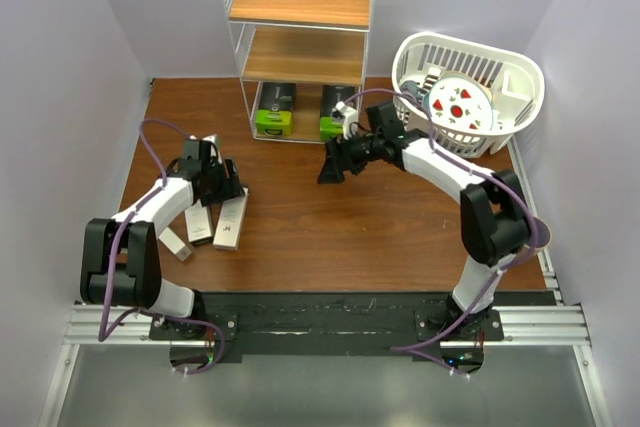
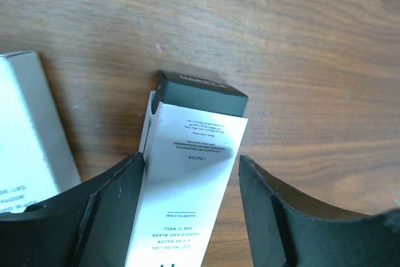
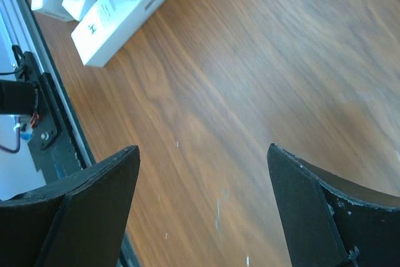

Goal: Place and organize the shaving razors onto the shelf

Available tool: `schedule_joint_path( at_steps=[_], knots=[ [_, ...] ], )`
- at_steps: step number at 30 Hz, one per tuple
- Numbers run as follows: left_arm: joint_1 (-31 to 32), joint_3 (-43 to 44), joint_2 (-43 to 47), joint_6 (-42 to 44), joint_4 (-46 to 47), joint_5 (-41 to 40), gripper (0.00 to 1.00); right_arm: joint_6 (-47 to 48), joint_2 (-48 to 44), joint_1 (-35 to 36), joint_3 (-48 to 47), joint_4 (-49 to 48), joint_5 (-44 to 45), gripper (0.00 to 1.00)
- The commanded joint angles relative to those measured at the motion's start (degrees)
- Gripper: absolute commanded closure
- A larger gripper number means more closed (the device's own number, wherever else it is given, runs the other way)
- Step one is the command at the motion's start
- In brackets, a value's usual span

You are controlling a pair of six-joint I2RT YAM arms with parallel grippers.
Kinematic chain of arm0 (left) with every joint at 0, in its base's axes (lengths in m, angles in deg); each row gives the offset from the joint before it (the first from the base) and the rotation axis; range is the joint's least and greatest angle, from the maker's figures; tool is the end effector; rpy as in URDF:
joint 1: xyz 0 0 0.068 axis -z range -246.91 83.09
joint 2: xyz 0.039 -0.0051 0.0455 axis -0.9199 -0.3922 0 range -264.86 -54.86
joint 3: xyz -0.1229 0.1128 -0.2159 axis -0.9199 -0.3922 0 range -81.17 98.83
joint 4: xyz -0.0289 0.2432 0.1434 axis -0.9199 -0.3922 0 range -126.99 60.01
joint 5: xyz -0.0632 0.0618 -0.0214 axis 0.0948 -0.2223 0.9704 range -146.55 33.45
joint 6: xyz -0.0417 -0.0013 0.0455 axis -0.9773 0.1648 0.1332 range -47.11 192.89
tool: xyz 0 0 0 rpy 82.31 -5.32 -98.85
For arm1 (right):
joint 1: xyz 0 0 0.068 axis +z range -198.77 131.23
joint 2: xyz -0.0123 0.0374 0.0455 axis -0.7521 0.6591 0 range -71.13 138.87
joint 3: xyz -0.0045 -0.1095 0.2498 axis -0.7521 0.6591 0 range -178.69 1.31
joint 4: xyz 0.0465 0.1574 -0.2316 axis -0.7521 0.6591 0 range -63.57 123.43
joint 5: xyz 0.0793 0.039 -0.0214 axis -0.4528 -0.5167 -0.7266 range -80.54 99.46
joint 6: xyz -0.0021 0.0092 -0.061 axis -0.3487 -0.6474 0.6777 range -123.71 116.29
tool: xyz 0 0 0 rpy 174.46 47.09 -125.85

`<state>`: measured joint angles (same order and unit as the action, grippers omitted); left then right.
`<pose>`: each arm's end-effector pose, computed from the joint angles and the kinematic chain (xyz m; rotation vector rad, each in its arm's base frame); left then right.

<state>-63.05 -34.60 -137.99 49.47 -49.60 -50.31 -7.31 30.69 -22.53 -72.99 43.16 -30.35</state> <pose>0.3060 -0.0257 0.1637 -0.3954 2.5444 -0.3210 0.3625 0.2119 0.2242 -0.8070 2.2165 1.0693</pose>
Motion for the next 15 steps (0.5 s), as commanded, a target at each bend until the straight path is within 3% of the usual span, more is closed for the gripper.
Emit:
schedule_joint_path(
  at_steps=[1, 6, 12, 15],
  knots=[
    [0.9, -2.7, 0.6, 1.6, 1.0, 4.7, 0.34, -1.1, 4.7, 2.3, -6.5, -2.8, 0.4, 0.13],
    [6.6, -1.3, -3.3, 2.9, 6.2, 5.2, 0.35, -2.2, 6.6, 2.4, -8.4, -3.1, 1.0, 0.13],
    [17.0, 10.2, -14.7, 8.7, 8.5, 4.7, 0.47, 3.0, 2.7, 1.9, -4.8, 0.9, 5.4, 0.13],
    [21.4, 17.9, -19.6, 11.9, 9.6, 4.3, 0.48, 3.2, -1.1, 0.7, -0.9, 1.4, 6.1, 0.13]
  ],
)
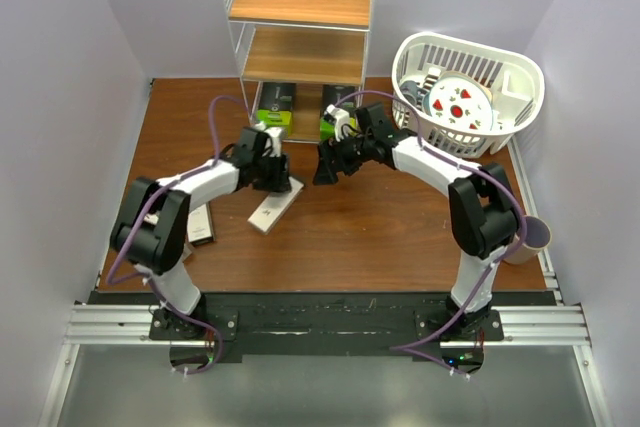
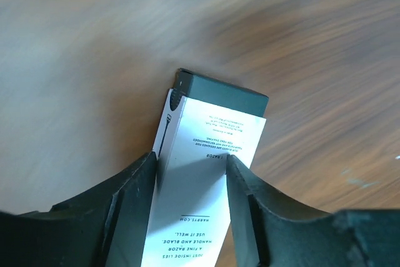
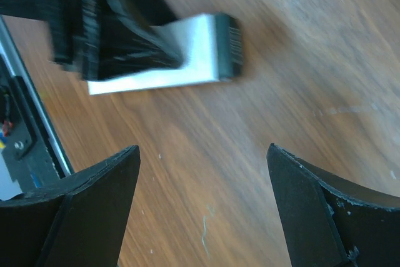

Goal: Place and organize the shaving razors onto the shelf

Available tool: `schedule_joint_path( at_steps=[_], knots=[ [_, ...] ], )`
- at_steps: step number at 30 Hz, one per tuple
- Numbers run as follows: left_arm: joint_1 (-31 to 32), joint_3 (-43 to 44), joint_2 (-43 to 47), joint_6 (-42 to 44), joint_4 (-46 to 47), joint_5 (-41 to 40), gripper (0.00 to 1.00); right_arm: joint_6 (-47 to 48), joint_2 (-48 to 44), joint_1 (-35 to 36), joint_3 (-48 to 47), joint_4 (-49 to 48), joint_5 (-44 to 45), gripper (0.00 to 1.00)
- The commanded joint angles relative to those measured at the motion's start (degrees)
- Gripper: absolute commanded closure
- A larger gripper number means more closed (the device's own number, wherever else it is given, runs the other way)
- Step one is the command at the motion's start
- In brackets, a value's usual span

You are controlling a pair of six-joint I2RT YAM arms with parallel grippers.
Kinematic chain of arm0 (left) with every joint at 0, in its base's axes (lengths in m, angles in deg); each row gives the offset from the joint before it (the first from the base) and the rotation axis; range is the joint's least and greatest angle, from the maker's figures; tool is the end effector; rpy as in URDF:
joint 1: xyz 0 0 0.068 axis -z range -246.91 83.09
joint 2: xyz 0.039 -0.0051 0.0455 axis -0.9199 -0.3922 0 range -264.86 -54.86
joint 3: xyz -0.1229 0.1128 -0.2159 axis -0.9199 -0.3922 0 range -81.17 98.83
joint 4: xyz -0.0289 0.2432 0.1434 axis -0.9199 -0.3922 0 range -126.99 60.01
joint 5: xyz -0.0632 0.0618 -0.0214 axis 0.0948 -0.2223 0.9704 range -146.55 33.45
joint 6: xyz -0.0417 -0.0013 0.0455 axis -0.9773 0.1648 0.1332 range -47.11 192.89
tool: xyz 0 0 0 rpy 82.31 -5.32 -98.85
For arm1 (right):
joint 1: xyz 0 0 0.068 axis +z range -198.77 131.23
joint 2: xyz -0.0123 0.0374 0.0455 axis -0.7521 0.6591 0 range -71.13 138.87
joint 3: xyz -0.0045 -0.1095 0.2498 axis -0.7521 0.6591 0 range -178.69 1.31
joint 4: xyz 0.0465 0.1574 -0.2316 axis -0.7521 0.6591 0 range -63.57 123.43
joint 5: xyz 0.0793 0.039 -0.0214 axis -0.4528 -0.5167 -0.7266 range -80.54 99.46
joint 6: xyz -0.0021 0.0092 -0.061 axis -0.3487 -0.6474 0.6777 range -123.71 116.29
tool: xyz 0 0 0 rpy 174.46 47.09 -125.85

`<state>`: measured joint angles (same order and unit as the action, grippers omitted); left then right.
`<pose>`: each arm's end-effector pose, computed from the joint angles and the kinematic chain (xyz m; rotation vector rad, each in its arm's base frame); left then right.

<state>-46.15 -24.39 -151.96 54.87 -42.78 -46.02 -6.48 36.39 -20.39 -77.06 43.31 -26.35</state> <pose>0.3413 -0.1385 0.1515 0.1391 2.5454 -0.5035 0.3751 0.2336 0.2062 -0.8309 2.2540 0.9997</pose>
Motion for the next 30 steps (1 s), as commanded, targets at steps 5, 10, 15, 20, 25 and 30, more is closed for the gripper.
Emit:
schedule_joint_path(
  at_steps=[5, 10, 15, 20, 25, 30],
  knots=[
    [6.8, 10.2, -3.0, 7.9, 2.5, -1.7, 0.33, 2.4, -10.9, -2.6, 7.7, 1.9, 2.8, 0.13],
    [6.4, 4.8, 6.8, 10.5, -0.8, -5.2, 0.25, 0.9, -9.4, -2.7, 7.8, -0.4, 3.6, 0.13],
    [2.9, -2.3, 12.3, 4.0, -5.0, -4.3, 0.37, -2.4, -1.8, -2.6, 2.3, -2.0, 3.9, 0.14],
    [0.2, -8.5, 14.8, -0.6, -4.1, -1.0, 1.0, -3.6, 3.6, -2.6, -2.0, -2.6, 2.4, 0.21],
    [-1.4, -9.7, 15.0, -1.0, -7.0, -1.2, 1.0, -7.8, 6.5, -2.5, -2.0, -6.0, -1.3, 0.27],
    [-1.5, -10.2, 12.2, 0.2, -8.0, 2.1, 1.0, -9.0, 7.9, -1.2, -1.4, -7.9, -1.8, 0.27]
  ],
)
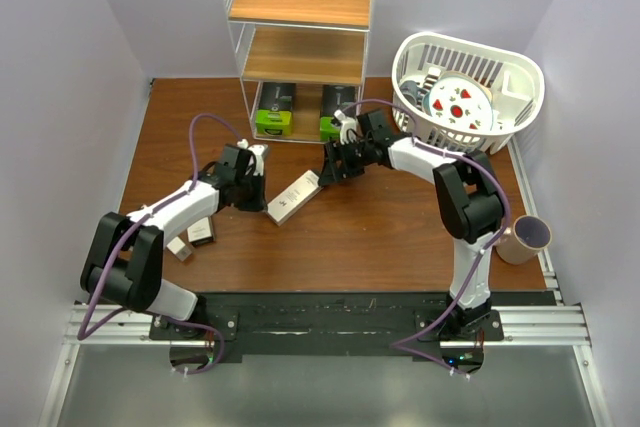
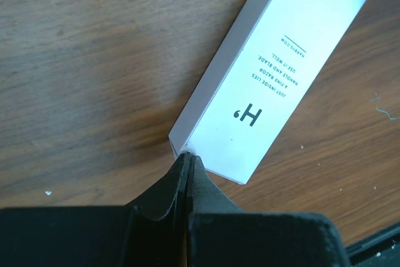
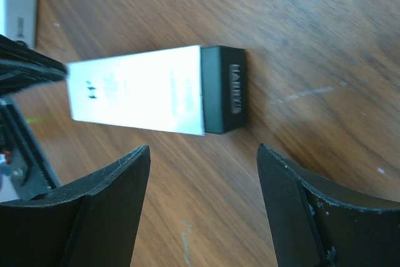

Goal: Place and organize the shaving razors onto the shelf

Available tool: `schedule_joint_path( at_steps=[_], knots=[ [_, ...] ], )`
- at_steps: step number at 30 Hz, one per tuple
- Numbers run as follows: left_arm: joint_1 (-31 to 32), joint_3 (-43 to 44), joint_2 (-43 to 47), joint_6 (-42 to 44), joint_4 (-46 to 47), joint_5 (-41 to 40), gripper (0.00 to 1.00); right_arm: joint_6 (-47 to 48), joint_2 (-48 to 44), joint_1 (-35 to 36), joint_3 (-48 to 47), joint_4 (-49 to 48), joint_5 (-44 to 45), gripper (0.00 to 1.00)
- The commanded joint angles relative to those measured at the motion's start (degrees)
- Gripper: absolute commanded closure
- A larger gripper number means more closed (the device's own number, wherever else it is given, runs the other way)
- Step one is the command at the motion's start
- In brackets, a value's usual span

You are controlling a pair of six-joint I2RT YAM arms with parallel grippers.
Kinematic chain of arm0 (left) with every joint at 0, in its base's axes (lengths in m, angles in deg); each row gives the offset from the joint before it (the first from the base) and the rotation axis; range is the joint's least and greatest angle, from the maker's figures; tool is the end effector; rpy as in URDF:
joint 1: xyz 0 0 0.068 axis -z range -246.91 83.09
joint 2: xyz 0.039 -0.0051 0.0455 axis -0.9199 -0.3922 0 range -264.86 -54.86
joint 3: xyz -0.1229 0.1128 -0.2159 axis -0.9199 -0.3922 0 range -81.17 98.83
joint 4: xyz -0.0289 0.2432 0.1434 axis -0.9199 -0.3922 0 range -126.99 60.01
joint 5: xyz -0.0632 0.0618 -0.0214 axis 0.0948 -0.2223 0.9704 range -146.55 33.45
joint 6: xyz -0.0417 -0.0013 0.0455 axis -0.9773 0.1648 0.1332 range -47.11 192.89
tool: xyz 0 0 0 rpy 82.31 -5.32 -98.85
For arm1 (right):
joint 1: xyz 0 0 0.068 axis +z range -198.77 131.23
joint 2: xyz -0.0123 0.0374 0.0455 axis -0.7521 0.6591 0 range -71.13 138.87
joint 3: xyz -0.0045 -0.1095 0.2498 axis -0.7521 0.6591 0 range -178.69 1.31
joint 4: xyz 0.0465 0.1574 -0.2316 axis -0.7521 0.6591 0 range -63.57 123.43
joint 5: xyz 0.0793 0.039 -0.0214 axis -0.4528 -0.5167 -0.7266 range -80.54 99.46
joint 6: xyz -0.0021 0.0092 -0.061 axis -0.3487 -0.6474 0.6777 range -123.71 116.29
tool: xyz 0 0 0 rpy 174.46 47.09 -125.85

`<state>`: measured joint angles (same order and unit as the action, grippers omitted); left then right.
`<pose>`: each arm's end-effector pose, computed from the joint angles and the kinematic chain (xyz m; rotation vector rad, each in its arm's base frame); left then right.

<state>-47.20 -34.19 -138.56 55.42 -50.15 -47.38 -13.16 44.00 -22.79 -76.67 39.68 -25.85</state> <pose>0.2873 -0.1108 0.1628 0.1131 2.6068 -0.4455 0.3964 0.2230 0.1516 -0.6374 2.4123 1.0232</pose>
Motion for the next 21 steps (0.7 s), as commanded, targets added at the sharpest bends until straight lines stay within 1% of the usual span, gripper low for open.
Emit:
schedule_joint_path(
  at_steps=[1, 4, 7, 10, 16, 21],
  knots=[
    [-0.5, -0.4, -1.7, -0.3, -0.8, 4.1, 1.0, -2.3, 0.5, 1.4, -1.7, -4.8, -2.4, 0.27],
    [-0.5, 0.8, -2.4, -0.9, -2.5, 2.8, 1.0, -2.2, 1.2, 2.1, -2.0, -5.3, -2.0, 0.26],
    [-0.7, 2.9, -0.1, -0.8, -5.4, 0.9, 1.0, -2.1, 1.8, 2.1, -2.4, -5.3, -1.2, 0.26],
    [-0.8, 3.6, 2.3, 0.3, -7.6, 1.4, 1.0, -1.7, 2.6, 2.1, -3.6, -5.2, -0.6, 0.25],
    [-1.1, -0.9, 2.8, -0.4, -7.6, 3.0, 1.0, -1.0, 4.8, 2.1, -7.2, -4.2, 0.9, 0.25],
    [-1.1, -1.2, 0.7, 0.2, -6.6, 5.1, 1.0, 0.5, 6.5, 2.1, -10.2, -3.0, 2.4, 0.24]
  ],
)
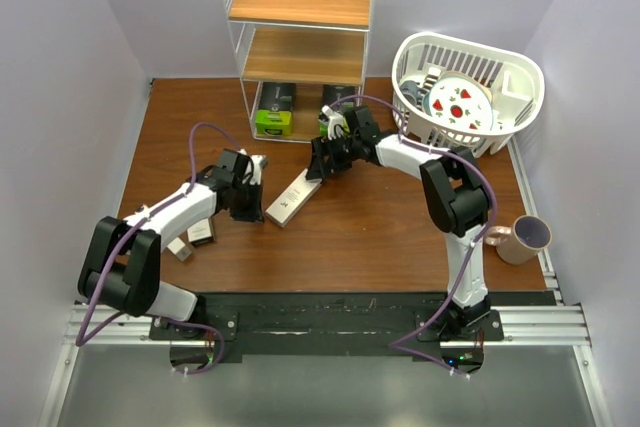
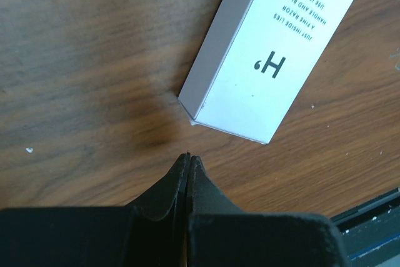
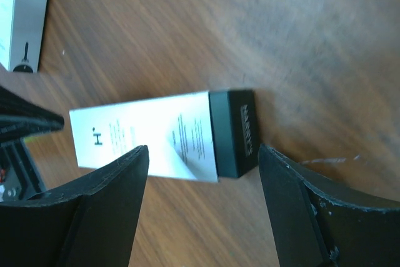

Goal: Place and organize the shaving razors onto the shelf

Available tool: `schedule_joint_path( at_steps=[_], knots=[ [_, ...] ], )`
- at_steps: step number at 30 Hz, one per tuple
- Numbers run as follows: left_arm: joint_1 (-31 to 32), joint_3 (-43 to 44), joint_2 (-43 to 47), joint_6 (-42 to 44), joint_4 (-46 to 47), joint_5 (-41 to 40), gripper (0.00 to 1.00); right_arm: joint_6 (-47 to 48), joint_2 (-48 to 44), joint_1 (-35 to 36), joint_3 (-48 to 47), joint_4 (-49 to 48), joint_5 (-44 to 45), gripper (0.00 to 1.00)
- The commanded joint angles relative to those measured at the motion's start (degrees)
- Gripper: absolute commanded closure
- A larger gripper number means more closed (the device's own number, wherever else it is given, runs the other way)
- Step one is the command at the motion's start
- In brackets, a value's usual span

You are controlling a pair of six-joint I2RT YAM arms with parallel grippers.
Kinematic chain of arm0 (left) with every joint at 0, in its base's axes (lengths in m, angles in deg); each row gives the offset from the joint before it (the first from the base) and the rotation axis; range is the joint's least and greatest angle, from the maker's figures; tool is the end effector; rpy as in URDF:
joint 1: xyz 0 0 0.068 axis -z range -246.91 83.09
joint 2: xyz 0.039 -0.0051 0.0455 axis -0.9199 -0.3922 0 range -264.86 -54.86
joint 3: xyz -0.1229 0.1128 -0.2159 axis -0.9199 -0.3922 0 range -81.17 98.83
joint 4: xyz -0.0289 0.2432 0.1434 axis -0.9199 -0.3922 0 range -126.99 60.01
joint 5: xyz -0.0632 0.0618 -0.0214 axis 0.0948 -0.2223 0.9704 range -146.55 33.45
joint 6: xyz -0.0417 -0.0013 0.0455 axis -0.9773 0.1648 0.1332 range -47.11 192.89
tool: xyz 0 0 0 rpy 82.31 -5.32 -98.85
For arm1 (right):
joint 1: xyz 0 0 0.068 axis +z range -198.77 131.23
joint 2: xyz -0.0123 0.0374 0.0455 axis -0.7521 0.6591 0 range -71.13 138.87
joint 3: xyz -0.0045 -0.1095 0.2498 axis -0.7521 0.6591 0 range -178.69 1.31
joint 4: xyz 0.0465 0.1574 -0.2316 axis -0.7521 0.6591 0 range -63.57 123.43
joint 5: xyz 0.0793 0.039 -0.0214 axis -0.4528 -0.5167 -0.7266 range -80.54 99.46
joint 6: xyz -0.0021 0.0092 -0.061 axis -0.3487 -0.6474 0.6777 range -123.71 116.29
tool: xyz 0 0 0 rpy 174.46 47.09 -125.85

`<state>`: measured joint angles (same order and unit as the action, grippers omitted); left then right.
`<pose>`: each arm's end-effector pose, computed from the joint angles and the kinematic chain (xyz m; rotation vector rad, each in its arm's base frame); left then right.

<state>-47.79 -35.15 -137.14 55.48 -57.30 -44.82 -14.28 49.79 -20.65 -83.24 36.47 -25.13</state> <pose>0.2708 -0.1039 0.1574 0.1065 2.7283 -0.4671 0.4154 0.2519 0.1475 -0.6677 2.3482 1.0327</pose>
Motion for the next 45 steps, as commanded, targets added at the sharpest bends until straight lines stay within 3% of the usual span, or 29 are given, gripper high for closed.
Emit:
schedule_joint_path(
  at_steps=[1, 5, 10, 13, 25, 35, 37, 41, 45],
  knots=[
    [-0.5, -0.1, -1.6, 0.2, 0.7, 3.0, 1.0, 1.7, 1.2, 0.0, -3.8, 0.2, 1.2, 0.24],
    [-0.5, -0.1, -4.2, -0.1, 3.7, 3.8, 1.0, 0.9, 2.9, 0.0, -4.9, -0.6, -1.6, 0.27],
    [-0.4, 2.3, -6.8, 0.4, 8.0, 0.8, 1.0, 0.6, 2.4, 1.2, -3.2, 0.6, -4.3, 0.42],
    [-0.4, 5.6, -8.9, -0.7, 10.3, 0.0, 1.0, -0.8, 0.5, 1.6, -0.4, -0.2, -4.3, 0.44],
    [-0.6, 19.5, -20.5, 0.0, 11.8, -3.9, 1.0, 4.0, -7.5, 1.1, 6.1, 5.3, -2.0, 0.39],
    [-2.9, 21.9, -18.9, 0.5, 11.3, -10.1, 1.0, 9.5, -13.9, -0.8, 7.6, 10.3, -5.1, 0.3],
    [-4.5, 20.3, -16.2, 0.6, 10.4, -11.3, 0.93, 10.2, -14.7, -1.8, 7.5, 11.9, -5.0, 0.3],
    [-6.8, 16.7, -12.5, 0.1, 8.2, -11.1, 0.7, 14.9, -16.6, -2.4, 7.0, 11.5, -2.4, 0.29],
    [-7.6, 11.4, -8.6, -1.0, 8.9, -9.5, 0.59, 22.8, -15.6, -2.1, 5.2, 9.0, -0.7, 0.24]
  ],
)
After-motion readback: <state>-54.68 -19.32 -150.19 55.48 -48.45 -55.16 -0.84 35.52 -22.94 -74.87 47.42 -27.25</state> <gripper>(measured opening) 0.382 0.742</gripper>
